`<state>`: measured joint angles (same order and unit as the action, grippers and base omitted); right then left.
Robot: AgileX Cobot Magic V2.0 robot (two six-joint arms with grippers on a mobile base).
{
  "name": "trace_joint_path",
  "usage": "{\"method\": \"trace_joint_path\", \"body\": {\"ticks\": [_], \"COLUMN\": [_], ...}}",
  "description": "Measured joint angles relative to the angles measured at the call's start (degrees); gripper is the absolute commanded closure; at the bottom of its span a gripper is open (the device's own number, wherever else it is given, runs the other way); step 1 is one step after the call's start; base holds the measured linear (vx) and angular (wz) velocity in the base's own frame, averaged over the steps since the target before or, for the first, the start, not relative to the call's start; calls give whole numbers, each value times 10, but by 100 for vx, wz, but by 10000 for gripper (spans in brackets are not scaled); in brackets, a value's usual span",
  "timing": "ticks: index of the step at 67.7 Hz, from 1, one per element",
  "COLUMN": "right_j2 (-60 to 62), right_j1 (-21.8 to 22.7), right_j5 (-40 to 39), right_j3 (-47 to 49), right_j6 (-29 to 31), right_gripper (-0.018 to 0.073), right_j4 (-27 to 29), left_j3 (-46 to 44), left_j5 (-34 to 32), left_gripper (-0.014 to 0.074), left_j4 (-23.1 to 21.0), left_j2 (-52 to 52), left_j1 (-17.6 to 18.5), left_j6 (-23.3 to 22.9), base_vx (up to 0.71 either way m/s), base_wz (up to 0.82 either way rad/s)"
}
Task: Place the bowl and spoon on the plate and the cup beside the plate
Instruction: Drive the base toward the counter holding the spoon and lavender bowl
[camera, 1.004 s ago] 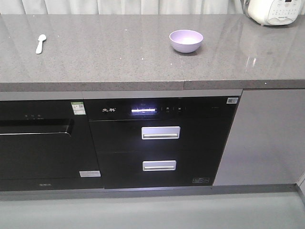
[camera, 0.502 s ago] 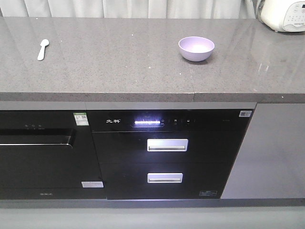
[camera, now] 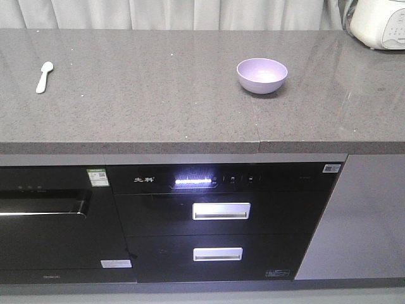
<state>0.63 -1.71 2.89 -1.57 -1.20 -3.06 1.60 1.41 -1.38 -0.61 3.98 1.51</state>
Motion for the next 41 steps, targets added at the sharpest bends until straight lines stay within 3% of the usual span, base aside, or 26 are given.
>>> {"method": "trace_joint_path", "body": {"ticks": [41], "right_j2": [0], "right_j1": [0], "right_j5": [0], "right_j3": [0], "right_j6": [0], "right_gripper": [561], "right_j4": [0], "left_j3": [0], "left_j5": [0], "left_gripper": [604], "left_j4": [0], "left_j2": [0], "left_j1": [0], "left_j6": [0], "base_vx": [13], "base_wz": [-4]}}
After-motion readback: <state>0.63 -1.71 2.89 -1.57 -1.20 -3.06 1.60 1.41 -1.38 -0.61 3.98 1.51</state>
